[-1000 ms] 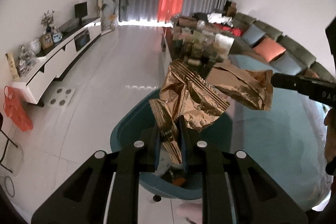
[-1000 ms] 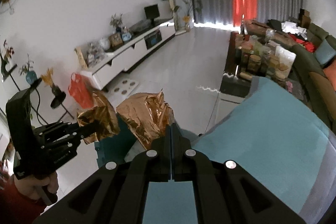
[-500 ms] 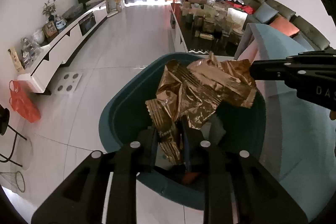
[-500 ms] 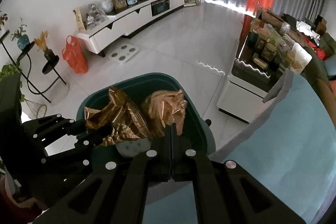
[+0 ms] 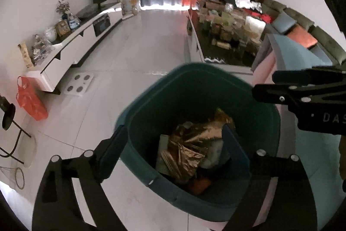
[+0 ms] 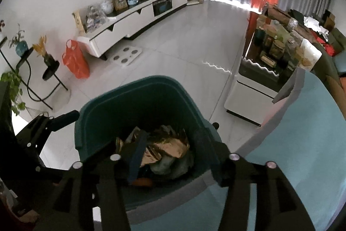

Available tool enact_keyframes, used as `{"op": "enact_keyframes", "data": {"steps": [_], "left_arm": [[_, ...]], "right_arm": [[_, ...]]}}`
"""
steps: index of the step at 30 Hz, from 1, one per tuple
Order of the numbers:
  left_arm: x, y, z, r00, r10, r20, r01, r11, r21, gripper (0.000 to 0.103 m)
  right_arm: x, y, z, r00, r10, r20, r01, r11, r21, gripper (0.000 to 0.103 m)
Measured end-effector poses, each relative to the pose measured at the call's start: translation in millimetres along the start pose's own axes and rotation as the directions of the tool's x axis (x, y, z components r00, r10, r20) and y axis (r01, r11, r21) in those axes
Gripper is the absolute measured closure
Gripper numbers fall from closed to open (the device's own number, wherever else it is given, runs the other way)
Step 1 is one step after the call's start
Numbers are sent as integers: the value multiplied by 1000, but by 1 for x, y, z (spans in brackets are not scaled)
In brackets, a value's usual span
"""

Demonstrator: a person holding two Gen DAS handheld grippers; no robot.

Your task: Collect trash

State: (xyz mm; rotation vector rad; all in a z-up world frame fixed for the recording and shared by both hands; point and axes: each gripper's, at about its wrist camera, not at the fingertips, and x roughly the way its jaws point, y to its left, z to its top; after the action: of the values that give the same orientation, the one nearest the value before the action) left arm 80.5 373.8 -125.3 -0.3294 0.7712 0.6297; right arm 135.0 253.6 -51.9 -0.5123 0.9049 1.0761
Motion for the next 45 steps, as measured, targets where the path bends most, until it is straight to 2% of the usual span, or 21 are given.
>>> {"op": "enact_keyframes", "data": {"steps": [1, 4, 6, 11, 15, 21, 27, 32, 37, 45], "left_arm": [[-4, 1, 1, 1000, 0, 11, 0, 1000, -7, 11], [-18, 4, 4, 999, 16, 41, -15, 1000, -24, 6], [-30, 6, 7, 998, 19, 58, -17, 999, -34, 6], [-64, 1, 19, 992, 16, 123, -10, 999, -46, 6], [-95, -14, 26, 984, -14, 180, 17, 1000, -15, 6], [-142, -61, 36, 959, -113, 258, 99, 993, 69, 6], [-172, -126, 26, 932, -253, 261, 206, 959, 194, 6], [-191, -182, 6, 905, -358, 231, 287, 913, 290, 6], [-200, -225, -13, 887, -418, 197, 334, 875, 351, 6], [-221, -267, -42, 857, -484, 176, 382, 826, 414, 6]], "right_arm": [[-4, -1, 0, 1000, 1, 14, -1, 1000, 6, 48], [-20, -7, 0, 997, -9, 71, 7, 1000, 27, 34], [-35, -9, -1, 993, -19, 120, 15, 999, 38, 18], [-72, -25, -6, 973, -70, 220, 56, 996, 71, 7], [-98, -44, -19, 955, -128, 266, 100, 988, 116, 7], [-138, -82, -56, 926, -236, 296, 176, 961, 214, 7], [-182, -117, -108, 882, -356, 308, 252, 910, 331, 7], [-215, -138, -157, 836, -466, 291, 321, 844, 429, 7], [-240, -149, -203, 791, -550, 266, 368, 776, 512, 7], [-274, -152, -266, 708, -673, 215, 440, 658, 610, 7]]}}
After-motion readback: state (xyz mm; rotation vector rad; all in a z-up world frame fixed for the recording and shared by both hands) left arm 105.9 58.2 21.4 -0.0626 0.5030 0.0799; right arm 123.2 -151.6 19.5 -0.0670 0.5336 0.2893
